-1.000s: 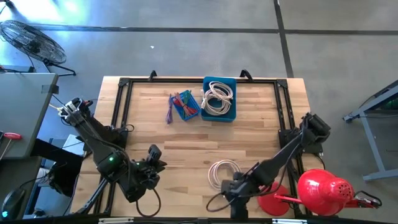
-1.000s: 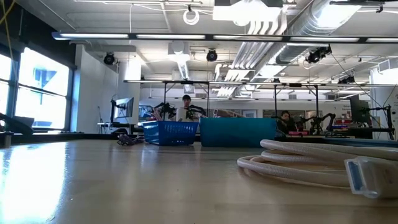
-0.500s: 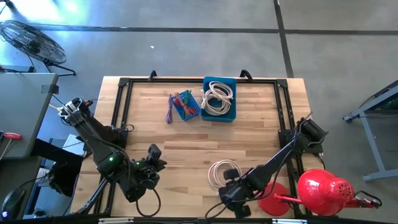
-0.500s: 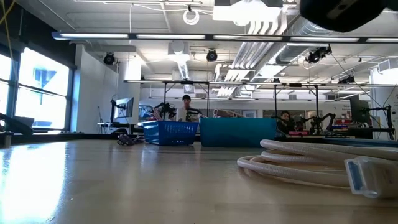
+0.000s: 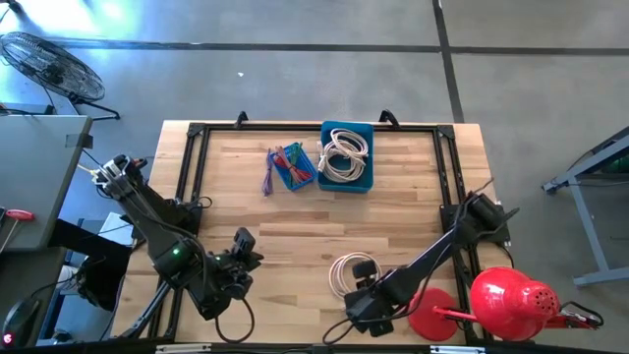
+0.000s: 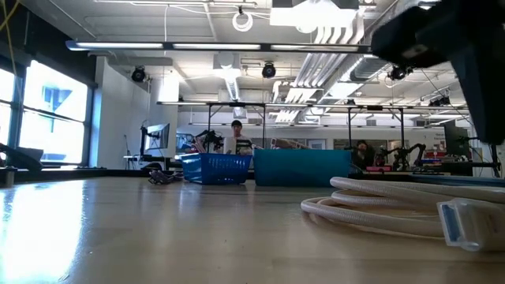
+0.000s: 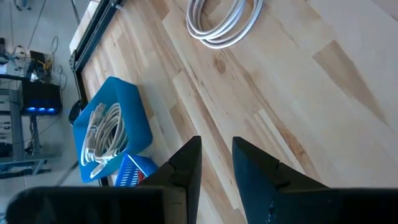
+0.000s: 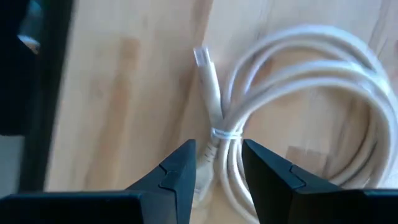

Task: Pick & Place USB Port
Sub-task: Put the white HDMI cable into the dark blue bin

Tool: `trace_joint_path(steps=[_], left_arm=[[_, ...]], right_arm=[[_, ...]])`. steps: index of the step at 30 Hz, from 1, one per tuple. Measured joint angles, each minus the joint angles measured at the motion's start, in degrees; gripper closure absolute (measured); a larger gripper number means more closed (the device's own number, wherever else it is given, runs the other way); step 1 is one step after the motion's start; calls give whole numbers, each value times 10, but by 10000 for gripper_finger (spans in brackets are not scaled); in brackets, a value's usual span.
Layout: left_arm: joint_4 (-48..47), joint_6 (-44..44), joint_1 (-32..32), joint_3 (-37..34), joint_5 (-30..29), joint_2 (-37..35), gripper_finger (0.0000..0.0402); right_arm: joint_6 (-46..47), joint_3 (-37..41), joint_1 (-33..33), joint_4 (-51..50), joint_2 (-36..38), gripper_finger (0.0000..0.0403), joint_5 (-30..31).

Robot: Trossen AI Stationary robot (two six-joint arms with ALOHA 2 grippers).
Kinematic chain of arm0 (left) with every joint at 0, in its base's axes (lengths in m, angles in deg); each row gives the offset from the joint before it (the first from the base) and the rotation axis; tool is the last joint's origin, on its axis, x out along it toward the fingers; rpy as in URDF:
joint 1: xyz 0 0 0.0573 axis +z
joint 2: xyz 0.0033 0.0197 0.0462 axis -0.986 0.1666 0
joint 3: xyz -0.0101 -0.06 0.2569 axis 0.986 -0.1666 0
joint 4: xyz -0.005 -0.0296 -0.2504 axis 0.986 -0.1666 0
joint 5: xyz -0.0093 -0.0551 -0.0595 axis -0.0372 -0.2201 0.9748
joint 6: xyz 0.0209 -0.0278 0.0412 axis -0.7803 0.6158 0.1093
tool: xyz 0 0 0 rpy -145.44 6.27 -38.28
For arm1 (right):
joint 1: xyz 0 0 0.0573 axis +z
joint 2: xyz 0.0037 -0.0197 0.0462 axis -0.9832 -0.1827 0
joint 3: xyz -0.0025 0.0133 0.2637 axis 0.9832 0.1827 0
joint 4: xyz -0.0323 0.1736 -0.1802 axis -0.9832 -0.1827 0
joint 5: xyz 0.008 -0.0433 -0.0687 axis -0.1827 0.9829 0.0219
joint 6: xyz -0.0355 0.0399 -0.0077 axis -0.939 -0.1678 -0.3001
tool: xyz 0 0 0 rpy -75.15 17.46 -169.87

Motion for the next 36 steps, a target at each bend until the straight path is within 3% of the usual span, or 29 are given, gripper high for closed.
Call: trace_joint_path(steps=[13, 28, 36], left_arm=[[-2, 0, 0, 0, -9, 18, 317], [-18, 0, 0, 0, -20, 60, 317], [-18, 0, 0, 0, -25, 63, 317]], right_arm=[[-15, 3, -20, -17, -28, 281, -17], [-25, 96, -51, 137, -24, 283, -101], [-50, 98, -53, 174, -25, 360, -80]])
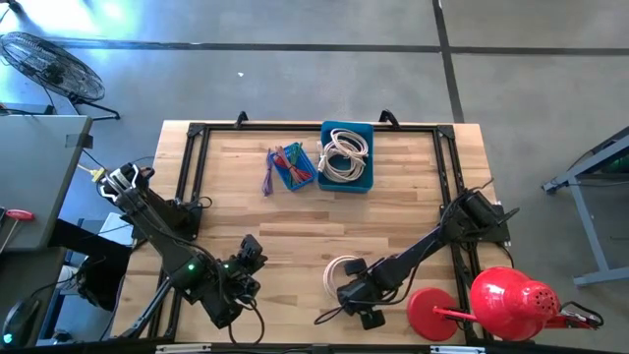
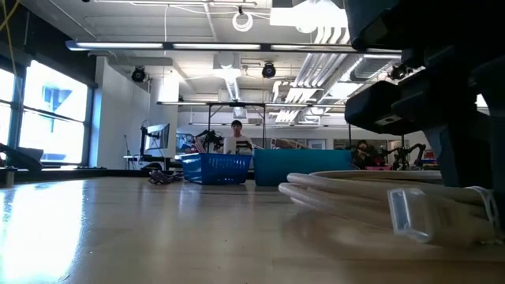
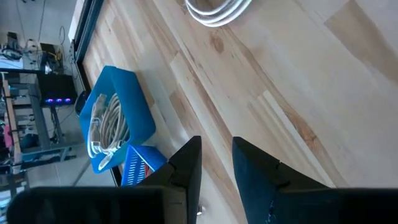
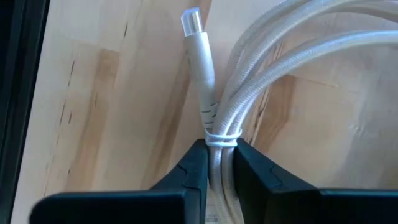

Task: Pick & Place USB Port
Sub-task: Put the white HDMI cable into the dark blue bin

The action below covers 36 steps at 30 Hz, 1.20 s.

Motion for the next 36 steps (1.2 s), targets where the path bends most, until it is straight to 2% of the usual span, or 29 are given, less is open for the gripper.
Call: trace_joint_path(steps=[5, 9, 16, 20, 25, 29, 32, 36], left_arm=[[0, 0, 0, 0, -1, 0, 317], [0, 0, 0, 0, -1, 0, 317], [-5, 0, 0, 0, -3, 0, 317], [-15, 0, 0, 0, -27, 0, 317], [-41, -1, 0, 0, -54, 0, 317], [-65, -2, 0, 0, -57, 0, 317], [-84, -1, 0, 0, -71, -1, 317], [-112, 3, 0, 0, -74, -1, 317]], right_arm=[[0, 1, 0, -6, 2, 361, 11], [-1, 3, 5, -31, 16, 361, 46], [44, -27, 12, -151, 56, 361, 174], [48, -49, 7, -209, 76, 361, 250], [26, -81, -20, -248, 112, 361, 372], [-19, -97, -62, -238, 154, 361, 440], [-60, -99, -109, -209, 188, 361, 428], [-79, -99, -193, -183, 222, 361, 363]])
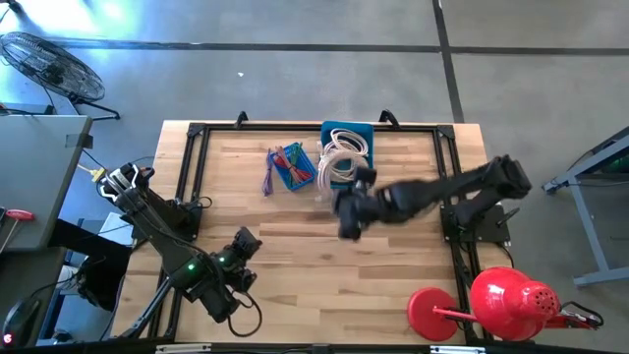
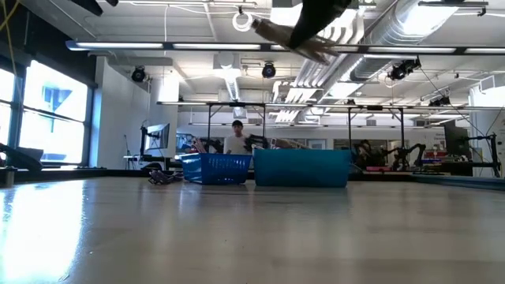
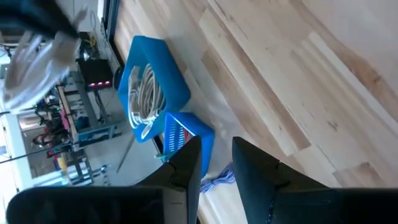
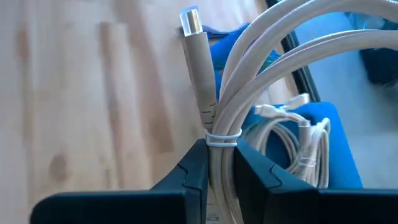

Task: Pick & Place USB Port
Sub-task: Put the white HDMI cable into the dark blue bin

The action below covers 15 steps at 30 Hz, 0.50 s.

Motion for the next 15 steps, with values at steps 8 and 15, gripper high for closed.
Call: trace_joint_path(steps=[8, 15], left_arm=[[-30, 4, 0, 0, 10, 0, 317], [-54, 15, 0, 0, 42, 0, 317]], right_arm=[[-79, 0, -162, 57, 2, 361, -136], [-109, 0, -252, 76, -9, 361, -184]])
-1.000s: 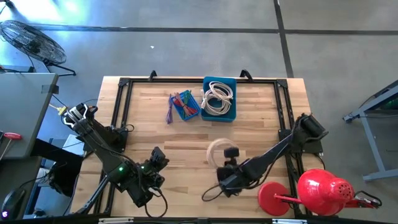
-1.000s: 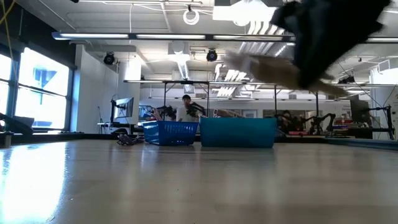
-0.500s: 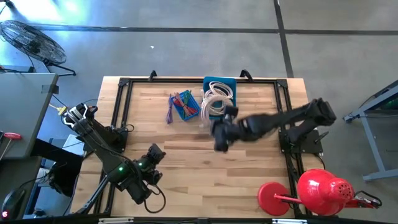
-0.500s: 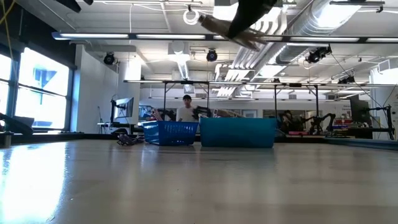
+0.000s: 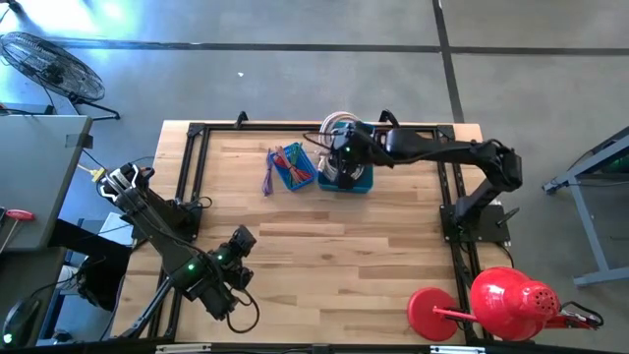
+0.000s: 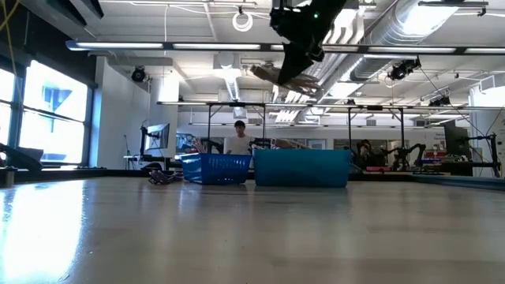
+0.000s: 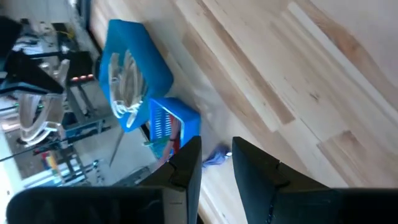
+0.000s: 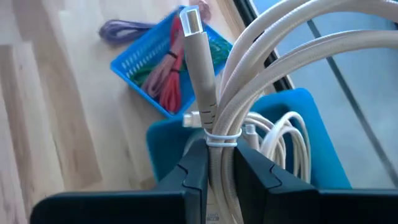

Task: Pick & Place USB Port
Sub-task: Put the white HDMI cable into the dark blue bin

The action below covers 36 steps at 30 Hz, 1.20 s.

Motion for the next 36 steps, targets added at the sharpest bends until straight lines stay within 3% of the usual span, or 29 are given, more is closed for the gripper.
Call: trace_joint_path(steps=[5, 19, 29, 36], left_arm=[[-25, 15, 0, 0, 11, 0, 317], [-40, 42, 0, 0, 8, 0, 317], [-39, 37, 0, 0, -8, 0, 317], [-39, 37, 0, 0, -5, 0, 317]], right_arm=[[-2, 18, -30, 19, -1, 361, -34], [11, 183, -60, 131, -1, 361, -105], [22, 210, -61, 163, -1, 360, -103], [78, 210, -61, 166, -1, 240, -96]])
